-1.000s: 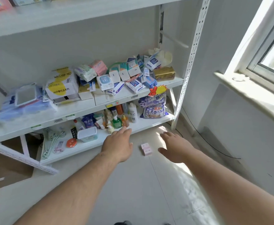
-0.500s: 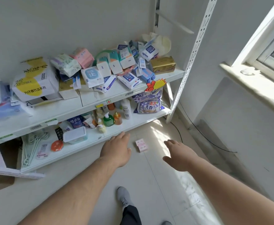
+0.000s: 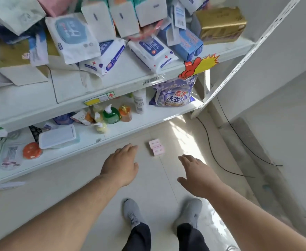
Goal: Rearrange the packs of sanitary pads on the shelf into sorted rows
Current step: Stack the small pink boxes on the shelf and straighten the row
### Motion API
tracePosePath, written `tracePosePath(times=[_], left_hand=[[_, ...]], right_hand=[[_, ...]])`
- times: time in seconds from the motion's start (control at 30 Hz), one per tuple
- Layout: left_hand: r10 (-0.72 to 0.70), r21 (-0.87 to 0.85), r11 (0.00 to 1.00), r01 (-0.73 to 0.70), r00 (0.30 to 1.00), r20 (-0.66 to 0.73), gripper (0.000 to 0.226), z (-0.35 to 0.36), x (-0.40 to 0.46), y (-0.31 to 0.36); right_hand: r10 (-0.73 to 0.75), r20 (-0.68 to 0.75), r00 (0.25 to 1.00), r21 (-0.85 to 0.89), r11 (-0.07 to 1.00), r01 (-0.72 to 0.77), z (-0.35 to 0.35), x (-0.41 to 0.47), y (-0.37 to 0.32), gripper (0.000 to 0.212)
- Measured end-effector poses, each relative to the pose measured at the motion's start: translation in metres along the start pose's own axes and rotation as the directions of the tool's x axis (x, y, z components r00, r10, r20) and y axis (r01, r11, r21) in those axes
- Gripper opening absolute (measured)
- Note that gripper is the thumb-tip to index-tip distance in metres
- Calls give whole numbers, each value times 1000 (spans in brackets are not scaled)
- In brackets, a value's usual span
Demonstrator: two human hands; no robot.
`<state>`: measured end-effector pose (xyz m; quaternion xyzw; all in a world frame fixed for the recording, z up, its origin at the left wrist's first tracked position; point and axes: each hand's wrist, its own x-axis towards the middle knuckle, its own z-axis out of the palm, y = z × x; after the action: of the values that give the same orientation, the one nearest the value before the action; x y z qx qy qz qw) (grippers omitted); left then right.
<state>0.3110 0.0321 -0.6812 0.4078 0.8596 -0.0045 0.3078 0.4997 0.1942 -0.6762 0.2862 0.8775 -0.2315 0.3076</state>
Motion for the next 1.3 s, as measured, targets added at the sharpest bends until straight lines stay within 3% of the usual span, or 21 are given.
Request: tracePosePath(times=[0.17, 0.43, 0.67, 0.9, 1.3], left_hand=[[-35, -22, 999, 34, 999, -13, 61, 79, 84, -17], [-84, -27, 996, 83, 996, -13, 62, 250, 234, -56], [-56, -36, 998, 54, 998, -42, 68, 361, 350, -86], [29, -36, 999, -32, 996, -82, 72, 414, 430, -100], [44, -32, 998, -46, 997, -68, 66, 438, 471, -93]], right_hand=[[-11, -1, 1000, -8, 1000, 11, 50, 111, 44, 74], [-33, 11, 999, -33, 999, 33, 193, 296, 115, 80], [-66, -48, 997, -42, 997, 64, 281, 425, 153, 87], [-143, -108, 984, -93, 987, 134, 326, 501, 171, 77], [-201, -157, 967, -89, 978, 189, 346, 514, 187, 52]])
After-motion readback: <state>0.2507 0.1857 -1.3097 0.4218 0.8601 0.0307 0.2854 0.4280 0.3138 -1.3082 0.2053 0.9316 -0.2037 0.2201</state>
